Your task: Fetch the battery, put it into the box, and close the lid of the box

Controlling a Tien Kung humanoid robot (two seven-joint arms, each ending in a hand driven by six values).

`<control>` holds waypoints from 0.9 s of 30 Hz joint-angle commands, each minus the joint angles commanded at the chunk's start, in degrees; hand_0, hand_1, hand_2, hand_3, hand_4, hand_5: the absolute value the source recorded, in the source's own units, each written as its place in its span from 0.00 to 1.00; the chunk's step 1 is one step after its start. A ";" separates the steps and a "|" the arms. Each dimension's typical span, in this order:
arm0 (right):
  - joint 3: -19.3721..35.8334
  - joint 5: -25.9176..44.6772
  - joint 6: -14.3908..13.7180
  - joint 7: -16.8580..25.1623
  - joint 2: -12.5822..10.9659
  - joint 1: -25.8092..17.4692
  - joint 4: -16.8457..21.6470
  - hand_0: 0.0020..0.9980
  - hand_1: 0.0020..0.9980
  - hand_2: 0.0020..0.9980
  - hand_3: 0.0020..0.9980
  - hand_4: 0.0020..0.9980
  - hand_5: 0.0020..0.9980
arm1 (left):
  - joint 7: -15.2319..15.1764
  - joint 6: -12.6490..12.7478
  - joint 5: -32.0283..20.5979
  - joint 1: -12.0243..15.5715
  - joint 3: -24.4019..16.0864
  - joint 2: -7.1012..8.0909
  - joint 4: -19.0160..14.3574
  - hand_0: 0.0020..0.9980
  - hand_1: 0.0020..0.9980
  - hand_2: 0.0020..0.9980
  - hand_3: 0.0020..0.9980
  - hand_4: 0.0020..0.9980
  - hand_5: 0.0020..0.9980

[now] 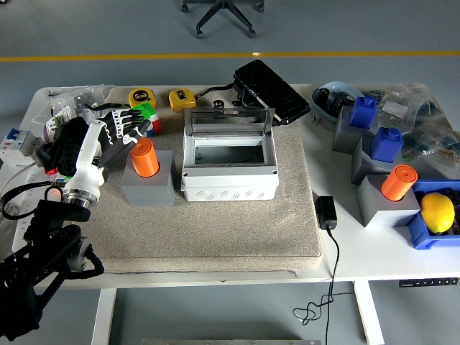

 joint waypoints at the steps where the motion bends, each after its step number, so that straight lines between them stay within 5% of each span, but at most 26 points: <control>1: 0.02 0.00 0.00 0.00 0.01 -0.01 0.00 0.60 0.61 0.58 0.57 0.94 0.45 | 0.00 -0.01 -0.01 0.00 0.01 -0.01 0.02 0.73 0.69 0.68 0.65 1.00 0.47; 21: 0.59 0.05 -0.01 0.04 0.65 -0.11 -0.05 0.60 0.61 0.58 0.57 0.94 0.45 | -0.60 -0.39 -2.06 -0.37 3.00 -1.15 2.30 0.70 0.66 0.64 0.61 1.00 0.38; 22: 0.52 0.05 0.00 0.04 0.67 -0.12 -0.06 0.60 0.61 0.58 0.57 0.94 0.45 | -0.64 -0.42 -2.34 -0.46 3.26 -1.22 2.49 0.65 0.64 0.61 0.59 1.00 0.30; 27: 0.33 0.08 0.00 0.05 0.75 -0.14 -0.05 0.60 0.61 0.58 0.57 0.94 0.45 | -1.12 -0.62 -4.43 -0.57 3.71 -1.59 3.23 0.61 0.59 0.58 0.57 1.00 0.25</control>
